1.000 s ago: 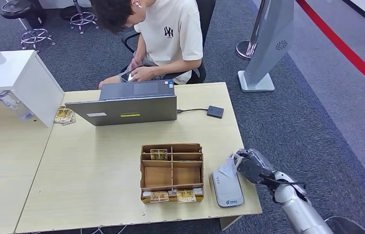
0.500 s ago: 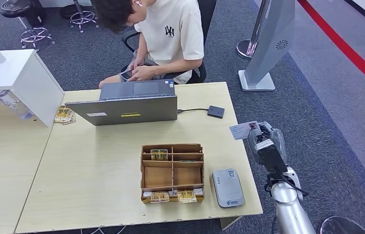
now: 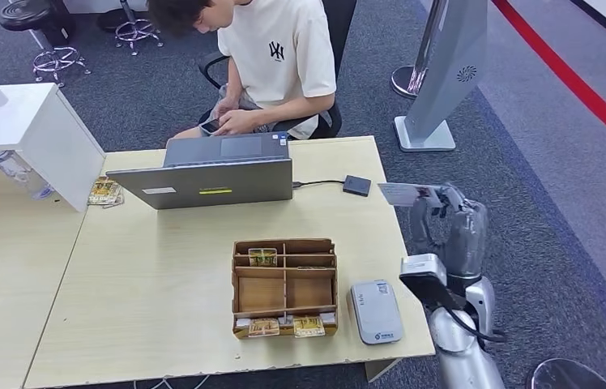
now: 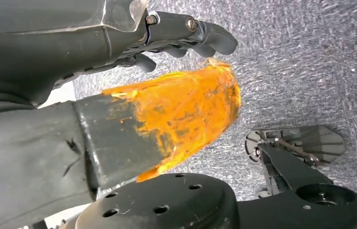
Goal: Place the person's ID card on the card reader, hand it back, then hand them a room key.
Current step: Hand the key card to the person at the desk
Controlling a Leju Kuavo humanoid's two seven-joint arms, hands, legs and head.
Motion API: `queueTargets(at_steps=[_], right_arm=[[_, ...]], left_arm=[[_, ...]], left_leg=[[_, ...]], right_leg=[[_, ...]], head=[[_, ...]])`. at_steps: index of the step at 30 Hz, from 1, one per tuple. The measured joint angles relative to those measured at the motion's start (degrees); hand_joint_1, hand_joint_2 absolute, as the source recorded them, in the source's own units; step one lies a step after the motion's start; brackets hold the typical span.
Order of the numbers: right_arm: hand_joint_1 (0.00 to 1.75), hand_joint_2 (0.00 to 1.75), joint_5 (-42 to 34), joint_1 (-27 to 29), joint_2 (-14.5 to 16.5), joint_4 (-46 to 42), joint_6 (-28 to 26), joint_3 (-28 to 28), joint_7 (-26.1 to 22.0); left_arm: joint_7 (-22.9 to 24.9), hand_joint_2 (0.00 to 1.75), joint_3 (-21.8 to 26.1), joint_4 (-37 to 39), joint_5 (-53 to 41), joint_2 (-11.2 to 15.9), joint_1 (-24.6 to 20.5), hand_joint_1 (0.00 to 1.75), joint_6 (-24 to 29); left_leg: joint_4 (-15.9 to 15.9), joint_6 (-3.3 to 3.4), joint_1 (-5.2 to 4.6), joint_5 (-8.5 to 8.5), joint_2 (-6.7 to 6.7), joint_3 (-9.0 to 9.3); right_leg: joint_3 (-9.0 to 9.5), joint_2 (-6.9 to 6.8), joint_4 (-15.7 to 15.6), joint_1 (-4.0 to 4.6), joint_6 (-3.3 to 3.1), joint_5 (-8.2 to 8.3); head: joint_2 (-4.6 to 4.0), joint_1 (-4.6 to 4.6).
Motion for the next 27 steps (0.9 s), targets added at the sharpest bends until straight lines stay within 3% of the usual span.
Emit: queueTargets(at_steps=[6, 16, 21, 27], right_arm=[[1.75, 1.75, 18.2, -8.1, 3.2, 5.9, -2.3, 7.1, 1.1], [1.75, 1.75, 33.3, -17.7, 7.3, 15.6, -2.5, 9.7, 4.1], [1.75, 1.75, 42.9, -23.1, 8.1, 20.2, -2.5, 12.0, 12.2], [1.75, 1.75, 47.7, -28.0, 7.9, 24.9, -2.5, 16.4, 20.6]], left_arm=[[1.5, 0.00, -0.3, 0.0, -2.5, 0.1, -1.2, 0.00, -1.2], [3.8, 0.00, -1.3, 0.0, -5.0, 0.3, -2.5, 0.00, -2.4], [5.2, 0.00, -2.1, 0.0, -6.9, 0.3, -3.3, 0.00, -3.7], [5.9, 0.00, -2.9, 0.0, -8.1, 0.3, -4.1, 0.00, -4.5]], left_leg=[[0.0, -0.08, 0.01, 0.13, -0.04, 0.02], [0.0, -0.11, 0.01, 0.14, -0.09, -0.03], [0.0, -0.11, 0.01, 0.15, -0.07, -0.03], [0.0, -0.12, 0.01, 0.16, -0.07, -0.03]], right_leg=[[0.00, -0.04, 0.0, 0.00, -0.04, 0.07], [-0.03, -0.04, 0.0, 0.00, -0.07, 0.09], [-0.05, -0.03, 0.0, 0.00, -0.07, 0.10], [-0.06, -0.02, 0.0, 0.01, -0.08, 0.10]], head=[[0.00, 0.01], [0.00, 0.01], [0.00, 0.02], [0.00, 0.01]])
